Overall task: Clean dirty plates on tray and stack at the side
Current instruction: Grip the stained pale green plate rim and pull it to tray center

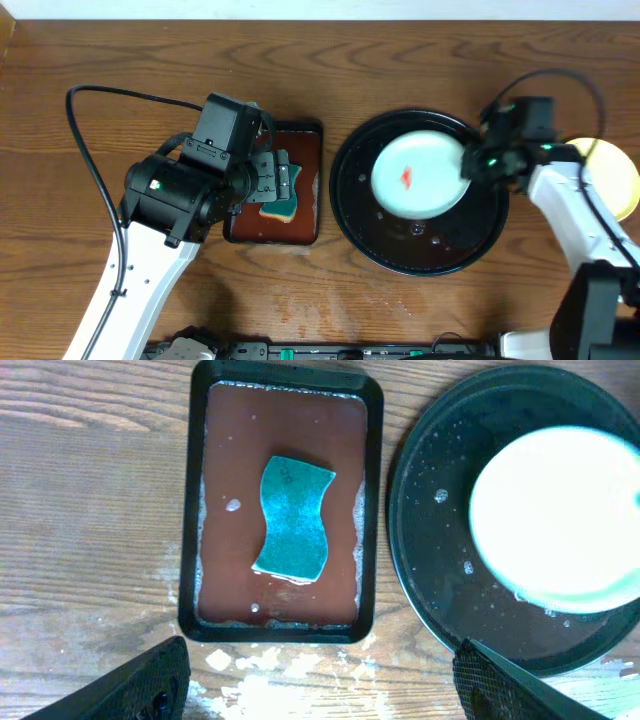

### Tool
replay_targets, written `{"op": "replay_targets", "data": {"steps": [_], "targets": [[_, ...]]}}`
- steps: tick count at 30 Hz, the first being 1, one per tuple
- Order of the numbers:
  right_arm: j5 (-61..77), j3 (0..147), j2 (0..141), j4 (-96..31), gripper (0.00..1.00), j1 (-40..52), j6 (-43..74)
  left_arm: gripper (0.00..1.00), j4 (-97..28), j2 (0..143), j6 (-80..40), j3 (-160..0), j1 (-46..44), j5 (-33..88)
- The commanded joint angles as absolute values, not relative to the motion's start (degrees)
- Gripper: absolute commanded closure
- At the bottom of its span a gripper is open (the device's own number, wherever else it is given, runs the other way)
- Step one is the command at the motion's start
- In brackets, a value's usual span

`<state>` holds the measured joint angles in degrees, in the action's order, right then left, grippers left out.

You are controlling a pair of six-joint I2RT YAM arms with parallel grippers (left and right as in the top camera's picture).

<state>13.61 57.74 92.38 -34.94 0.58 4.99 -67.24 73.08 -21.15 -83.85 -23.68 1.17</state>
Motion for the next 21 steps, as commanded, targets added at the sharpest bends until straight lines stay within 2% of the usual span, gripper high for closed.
{"op": "replay_targets", "data": {"steps": [1, 9, 19, 21], "targets": [[8.9, 53.7, 94.7, -34.2, 0.99, 3.9, 5.1, 0.16, -67.5, 73.0, -21.1, -84.2, -23.5, 0.9], [5.8, 50.1, 97.3, -24.0, 0.98, 6.8, 2.5, 0.16, -67.4, 73.0, -21.1, -84.2, -23.5, 0.9], [4.0, 51.7, 82.9, -27.9, 0.85, 6.9, 1.5, 0.16, -66.3, 73.3, -21.1, -84.0, -23.5, 0.3], [5.2, 51.7, 79.5, -29.2, 0.8, 6.9, 1.5, 0.16, -66.3, 74.2, -21.1, -83.0, -23.5, -0.1]]}}
